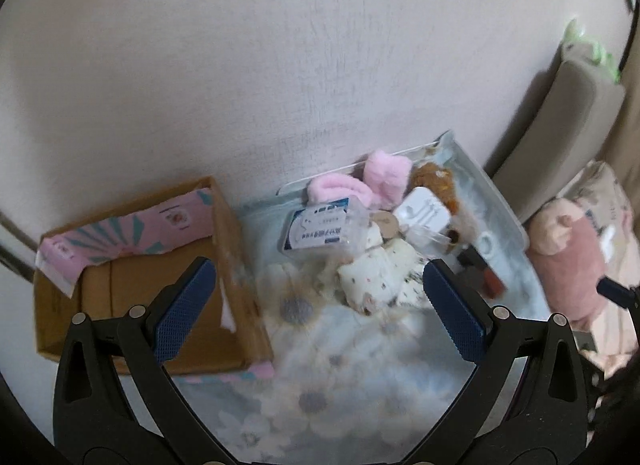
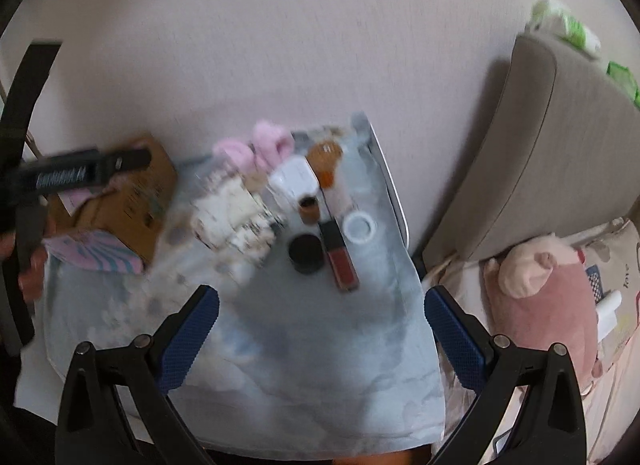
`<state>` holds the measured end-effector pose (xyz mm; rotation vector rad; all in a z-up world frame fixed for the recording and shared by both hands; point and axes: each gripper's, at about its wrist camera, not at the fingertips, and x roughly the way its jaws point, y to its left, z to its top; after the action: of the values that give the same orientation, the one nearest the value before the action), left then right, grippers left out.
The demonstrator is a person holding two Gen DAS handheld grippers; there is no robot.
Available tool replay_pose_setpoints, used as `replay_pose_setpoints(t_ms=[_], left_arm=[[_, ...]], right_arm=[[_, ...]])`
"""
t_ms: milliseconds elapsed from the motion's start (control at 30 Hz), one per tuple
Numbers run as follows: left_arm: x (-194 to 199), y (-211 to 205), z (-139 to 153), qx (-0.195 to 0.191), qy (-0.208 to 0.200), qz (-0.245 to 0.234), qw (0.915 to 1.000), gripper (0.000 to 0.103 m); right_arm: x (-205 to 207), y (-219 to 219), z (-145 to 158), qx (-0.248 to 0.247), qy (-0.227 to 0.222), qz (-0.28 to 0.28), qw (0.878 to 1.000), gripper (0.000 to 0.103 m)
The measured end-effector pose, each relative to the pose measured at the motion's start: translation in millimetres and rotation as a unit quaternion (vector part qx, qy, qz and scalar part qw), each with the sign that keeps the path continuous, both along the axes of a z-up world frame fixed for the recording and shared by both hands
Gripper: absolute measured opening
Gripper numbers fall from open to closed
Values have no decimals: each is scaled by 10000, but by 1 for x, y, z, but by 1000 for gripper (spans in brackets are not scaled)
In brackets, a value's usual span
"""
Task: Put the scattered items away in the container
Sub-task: 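Grasp the white toothpick box with the left gripper while the right gripper grasps the red lip gloss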
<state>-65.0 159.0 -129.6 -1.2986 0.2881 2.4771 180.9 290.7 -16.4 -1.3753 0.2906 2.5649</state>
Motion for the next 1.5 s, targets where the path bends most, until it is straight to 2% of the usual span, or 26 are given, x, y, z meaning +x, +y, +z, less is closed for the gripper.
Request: replay_pose_setpoints(t_ms=[167,267,467,567,667,833,967,1000,1100,1133,1300,1400,1500], left_arm=[[-33,24,-30,-385,-118,9,9992,102],[-55,32,-48,-530,-369,67,9979,102],[-80,39,-74,-404,-812,203,9957,102],[-89,31,-84,-36,-1113,403,9930,102],[-91,34,-86,-144,-1028,418,9937,102],[-83,41,-84,-265,-883,265,9954,101],[-77,51,-83,-651,-590,57,9961,101],[-79,49,-85,-597,-668,98,9959,101],[-90,38,-98,119,-1254,251,9917,101],[-91,37,-100,227,-1323,258,9906,101],[-94,20,-107,597,-1388,477,9874,101],[-92,11,-102,918,-1409,371,9851,101],[-88,3,-99,1104,-1404,174,9838,100]], right_arm=[[-5,13,-33,-24,-112,251,9996,98],[-12,19,-50,-1,-82,420,9991,96],[-23,27,-71,-66,-44,691,9976,86],[-26,27,-77,-88,6,889,9960,80],[-28,25,-83,4,16,1077,9942,73],[-33,25,-91,173,-12,1190,9927,70],[-32,27,-91,109,64,1250,9921,70],[-32,28,-90,98,86,1262,9919,70],[-33,28,-92,83,139,1277,9917,70],[-33,29,-92,70,148,1271,9918,70],[-30,34,-96,13,191,1280,9916,70],[-29,33,-97,39,219,1304,9912,70],[-39,35,-100,66,232,1341,9907,63]])
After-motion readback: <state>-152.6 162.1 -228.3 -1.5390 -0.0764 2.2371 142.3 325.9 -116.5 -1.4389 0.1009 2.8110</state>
